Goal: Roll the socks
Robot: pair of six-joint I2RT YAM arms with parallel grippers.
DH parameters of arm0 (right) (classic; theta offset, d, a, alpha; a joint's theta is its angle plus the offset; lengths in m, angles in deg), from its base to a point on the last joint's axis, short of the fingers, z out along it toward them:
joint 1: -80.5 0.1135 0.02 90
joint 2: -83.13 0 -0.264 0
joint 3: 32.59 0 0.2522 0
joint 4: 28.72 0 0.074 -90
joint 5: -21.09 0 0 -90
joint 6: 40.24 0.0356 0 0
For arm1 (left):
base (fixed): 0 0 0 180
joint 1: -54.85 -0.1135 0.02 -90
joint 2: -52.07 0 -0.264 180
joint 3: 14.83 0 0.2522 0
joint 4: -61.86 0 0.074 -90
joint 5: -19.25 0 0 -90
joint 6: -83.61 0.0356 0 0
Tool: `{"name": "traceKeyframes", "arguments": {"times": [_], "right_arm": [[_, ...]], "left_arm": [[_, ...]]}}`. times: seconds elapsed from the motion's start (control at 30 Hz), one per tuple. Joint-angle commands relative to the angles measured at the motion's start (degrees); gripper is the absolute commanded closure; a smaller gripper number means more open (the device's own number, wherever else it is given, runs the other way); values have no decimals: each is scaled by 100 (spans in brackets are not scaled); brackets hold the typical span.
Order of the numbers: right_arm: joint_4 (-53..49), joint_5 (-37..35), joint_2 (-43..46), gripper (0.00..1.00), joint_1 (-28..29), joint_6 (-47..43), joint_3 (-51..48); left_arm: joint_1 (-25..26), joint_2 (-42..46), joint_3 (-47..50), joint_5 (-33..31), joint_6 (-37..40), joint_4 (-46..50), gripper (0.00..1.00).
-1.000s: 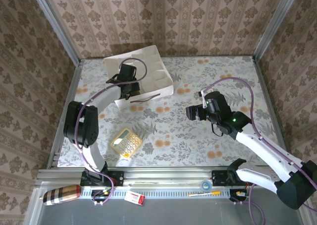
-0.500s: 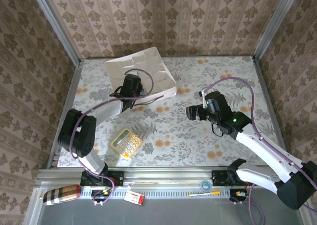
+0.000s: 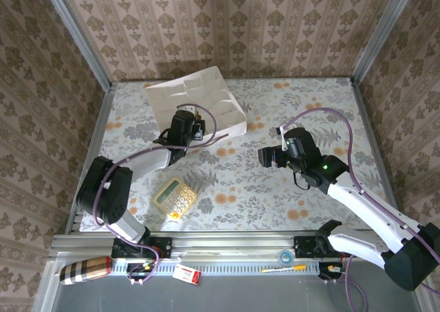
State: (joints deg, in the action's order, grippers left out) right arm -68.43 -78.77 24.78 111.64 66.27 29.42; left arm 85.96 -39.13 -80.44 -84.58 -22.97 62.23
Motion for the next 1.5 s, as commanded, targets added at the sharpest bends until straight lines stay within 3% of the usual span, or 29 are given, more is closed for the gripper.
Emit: {"name": "traceKeyframes", "arguments": {"times": [0.0,0.23,0.37,0.47,0.6,0.67,0.7,0.73,0.87,0.97,1.03,1.13,1.27,1.37,1.47], "right_arm": [[-2,116,-1,0,-1,63,-78],[47,134,-45,0,-1,109,-105],[47,139,-45,0,-3,122,-122],[30,128,-45,0,-2,111,-130],[-26,-31,-54,0,-2,112,-149],[-110,-418,-63,0,-10,223,-87],[-151,-606,-63,0,-11,246,-44],[-208,-885,-54,0,-16,250,18],[-262,-2058,11,0,-63,6,281],[38,-3122,110,0,-149,-108,167],[476,-3466,139,0,-420,-380,-109],[1462,-3347,140,0,-1128,-790,-799],[2194,-1974,-292,0,-2199,-1019,-1246],[3456,-1551,-867,0,-2257,-1826,-1660],[3999,-1130,-1515,0,-2303,-1962,-1648]], "left_arm": [[44,325,-354,-90,99,258,45],[3,544,-669,40,-42,723,47],[-169,546,-856,285,-339,1051,56],[-371,559,-1053,584,-676,1399,70],[-457,789,-1259,577,-1071,1945,71],[-696,1067,-1273,408,-1272,2314,65],[-775,1187,-1290,385,-1326,2542,53],[-929,1331,-1260,559,-1321,2713,2],[-1828,1947,-756,1151,-1841,3037,0],[-2388,2311,-386,532,-2453,3636,0],[-2528,2453,-239,-170,-2702,4104,0],[-2613,2632,87,-1099,-2800,4458,0],[-2677,2832,914,-1221,-1609,3366,0],[-2718,2835,1405,-1551,-1016,2644,0],[-2872,2513,1556,-1266,-309,2158,0]]}}
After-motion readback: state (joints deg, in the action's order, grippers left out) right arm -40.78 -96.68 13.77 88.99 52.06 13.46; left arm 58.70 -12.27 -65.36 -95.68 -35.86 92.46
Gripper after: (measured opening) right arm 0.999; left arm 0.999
